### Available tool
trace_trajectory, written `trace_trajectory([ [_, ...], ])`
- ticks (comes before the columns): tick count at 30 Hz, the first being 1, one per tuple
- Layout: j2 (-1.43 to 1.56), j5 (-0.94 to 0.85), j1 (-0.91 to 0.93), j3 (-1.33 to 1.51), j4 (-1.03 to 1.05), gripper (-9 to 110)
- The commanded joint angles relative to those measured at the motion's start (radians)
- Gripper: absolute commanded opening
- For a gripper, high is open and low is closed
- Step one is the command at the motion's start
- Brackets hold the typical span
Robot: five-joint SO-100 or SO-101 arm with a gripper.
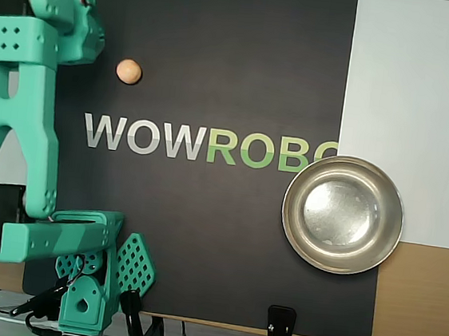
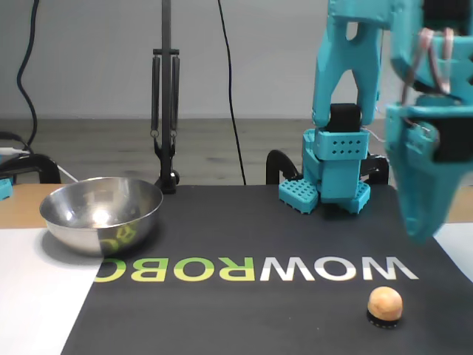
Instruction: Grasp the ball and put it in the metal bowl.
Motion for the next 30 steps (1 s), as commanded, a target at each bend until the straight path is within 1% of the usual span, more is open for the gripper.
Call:
trace_trajectory([
  [1,0.003,-0.058,-0.003,-0.041,-0.006,0],
  [12,0.002,-0.379,-0.020,-0.028,0.005,1],
  [20,0.000,-0.511,-0.020,-0.025,0.005,1],
  [27,0.000,-0.695,-0.043,0.067,0.005,1],
  [30,0.000,-0.735,-0.046,0.100,0.002,1],
])
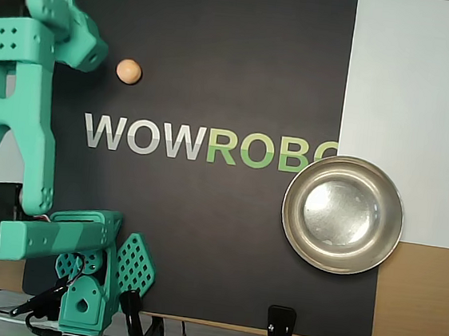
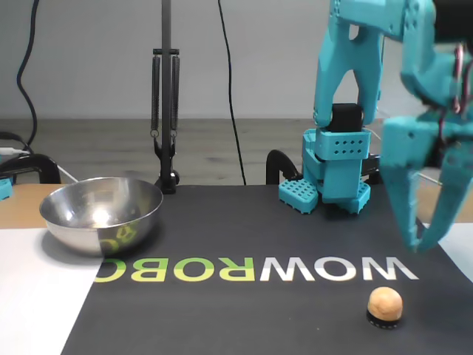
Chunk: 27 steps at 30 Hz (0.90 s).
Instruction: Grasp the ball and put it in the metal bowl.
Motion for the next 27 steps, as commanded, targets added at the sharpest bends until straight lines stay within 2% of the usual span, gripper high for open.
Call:
trace_trajectory([
  [1,0.005,-0.035,-0.011,0.017,-0.002,1],
  [7,0.005,-0.098,-0.003,0.028,0.003,2],
  [20,0.005,-0.101,0.002,0.028,-0.002,2],
  [24,0.005,-0.101,0.023,0.028,-0.002,17],
  [27,0.005,-0.101,0.031,0.028,0.002,19],
])
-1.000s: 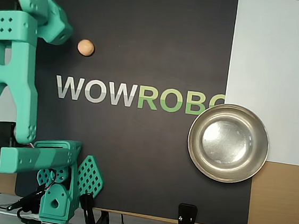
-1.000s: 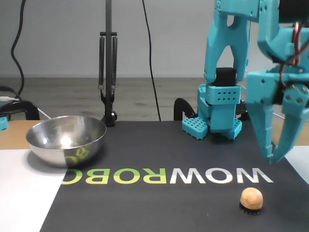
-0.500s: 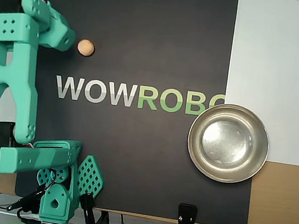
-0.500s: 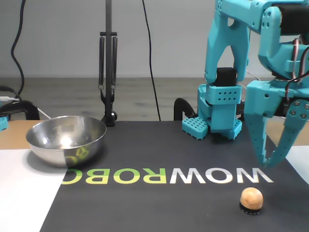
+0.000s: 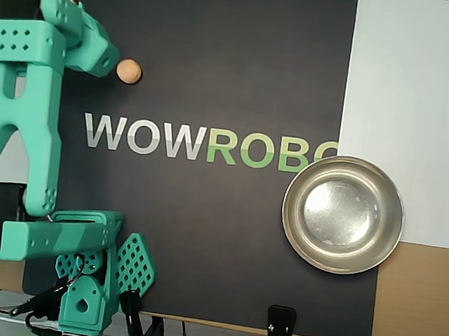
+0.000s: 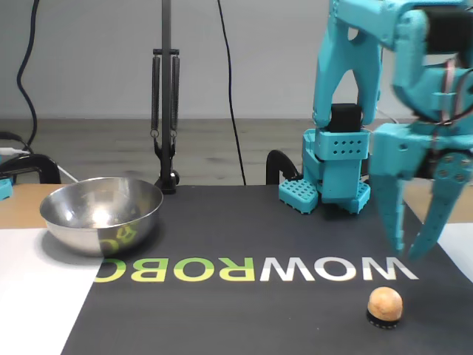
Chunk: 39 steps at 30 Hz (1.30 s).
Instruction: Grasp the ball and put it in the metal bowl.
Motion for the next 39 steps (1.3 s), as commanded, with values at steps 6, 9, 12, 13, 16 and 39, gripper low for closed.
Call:
trace_trajectory([
  [6,0.005,0.005,0.029,0.015,-0.008,19],
  [9,0.006,0.005,0.031,0.014,-0.008,19],
  [12,0.006,0.006,0.038,0.014,-0.008,20],
  [13,0.006,0.006,0.043,0.014,-0.008,20],
  [16,0.006,-0.002,0.044,0.014,-0.008,20],
  [39,0.018,-0.005,0.061,0.052,-0.002,34],
])
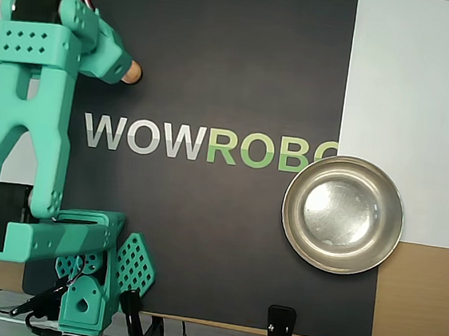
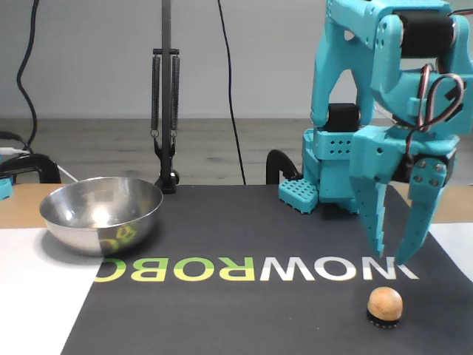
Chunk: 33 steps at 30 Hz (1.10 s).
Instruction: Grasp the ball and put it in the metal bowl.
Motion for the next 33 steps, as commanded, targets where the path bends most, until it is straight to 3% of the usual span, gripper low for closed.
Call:
trace_trajectory([
  [1,0.018,-0.006,0.006,0.014,-0.003,39],
  [8,0.020,-0.006,0.008,0.020,-0.003,44],
  [33,0.018,-0.055,0.074,0.021,0.006,45],
])
